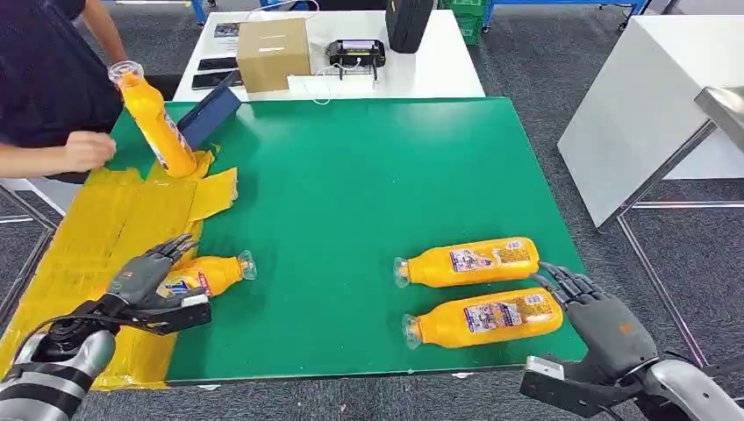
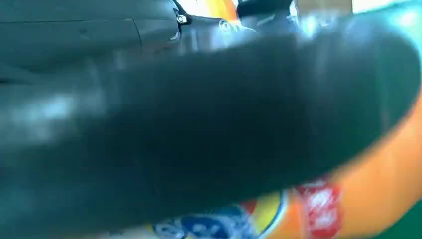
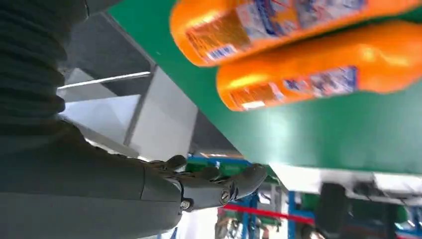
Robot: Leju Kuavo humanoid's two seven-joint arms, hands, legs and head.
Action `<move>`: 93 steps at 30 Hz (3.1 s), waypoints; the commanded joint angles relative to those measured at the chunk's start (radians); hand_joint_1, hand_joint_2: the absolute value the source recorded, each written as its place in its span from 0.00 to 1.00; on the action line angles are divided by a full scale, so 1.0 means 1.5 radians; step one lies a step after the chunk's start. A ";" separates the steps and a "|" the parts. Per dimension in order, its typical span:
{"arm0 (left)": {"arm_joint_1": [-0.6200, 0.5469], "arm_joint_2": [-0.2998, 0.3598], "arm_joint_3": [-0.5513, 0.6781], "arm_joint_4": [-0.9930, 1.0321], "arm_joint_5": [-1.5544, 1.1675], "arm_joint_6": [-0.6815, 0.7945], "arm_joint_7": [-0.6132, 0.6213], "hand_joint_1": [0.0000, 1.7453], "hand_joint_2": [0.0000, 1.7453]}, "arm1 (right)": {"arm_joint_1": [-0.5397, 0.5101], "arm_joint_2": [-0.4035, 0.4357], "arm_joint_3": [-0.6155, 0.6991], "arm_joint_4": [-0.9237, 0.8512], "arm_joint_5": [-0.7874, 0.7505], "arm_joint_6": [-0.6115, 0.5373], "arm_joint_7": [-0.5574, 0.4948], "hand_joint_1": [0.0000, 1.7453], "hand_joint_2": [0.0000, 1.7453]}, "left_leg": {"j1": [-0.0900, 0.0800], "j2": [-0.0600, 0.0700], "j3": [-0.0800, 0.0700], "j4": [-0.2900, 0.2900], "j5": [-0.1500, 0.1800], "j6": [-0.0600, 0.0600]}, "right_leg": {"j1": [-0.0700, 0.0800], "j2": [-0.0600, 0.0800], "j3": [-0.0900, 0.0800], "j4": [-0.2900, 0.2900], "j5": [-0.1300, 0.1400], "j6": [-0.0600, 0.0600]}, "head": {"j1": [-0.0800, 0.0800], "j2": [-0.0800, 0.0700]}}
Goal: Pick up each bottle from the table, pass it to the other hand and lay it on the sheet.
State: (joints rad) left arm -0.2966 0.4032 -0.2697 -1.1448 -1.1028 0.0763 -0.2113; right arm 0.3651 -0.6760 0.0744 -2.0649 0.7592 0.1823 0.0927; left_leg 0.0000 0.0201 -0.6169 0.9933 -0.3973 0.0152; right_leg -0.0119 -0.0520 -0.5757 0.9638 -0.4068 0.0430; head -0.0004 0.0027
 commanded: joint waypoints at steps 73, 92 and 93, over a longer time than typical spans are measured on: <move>-0.130 -0.186 -0.046 -0.037 0.209 -0.022 -0.036 0.00 0.00 | -0.172 -0.033 0.499 0.421 0.042 0.074 -0.001 1.00 1.00 | 0.002 -0.008 0.005 -0.001 -0.001 0.000 | 0.001 -0.005 0.001 -0.003 -0.002 -0.001 | 0.000 0.000; 0.137 -0.217 0.150 -0.307 0.730 -0.271 0.073 0.00 0.00 | -0.137 0.342 0.119 0.159 -0.326 -0.112 -0.030 1.00 1.00 | 0.003 0.012 0.021 -0.002 -0.011 -0.001 | 0.002 0.014 0.020 -0.003 -0.006 -0.002 | 0.000 0.000; 0.149 -0.226 0.146 -0.325 0.750 -0.274 0.077 0.00 0.00 | -0.136 0.362 0.108 0.133 -0.342 -0.107 -0.036 1.00 1.00 | 0.002 0.012 0.020 -0.001 -0.010 -0.001 | 0.001 0.012 0.019 -0.002 -0.005 -0.001 | 0.000 0.000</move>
State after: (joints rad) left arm -0.3185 0.1335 -0.2181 -1.3666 -0.2914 -0.1898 -0.1380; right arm 0.0547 -0.5716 0.6075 -1.5741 0.4849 -0.0126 0.1624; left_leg 0.0027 0.0331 -0.5874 0.9927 -0.4108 0.0160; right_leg -0.0101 -0.0436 -0.5460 0.9612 -0.4149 0.0434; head 0.0000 0.0027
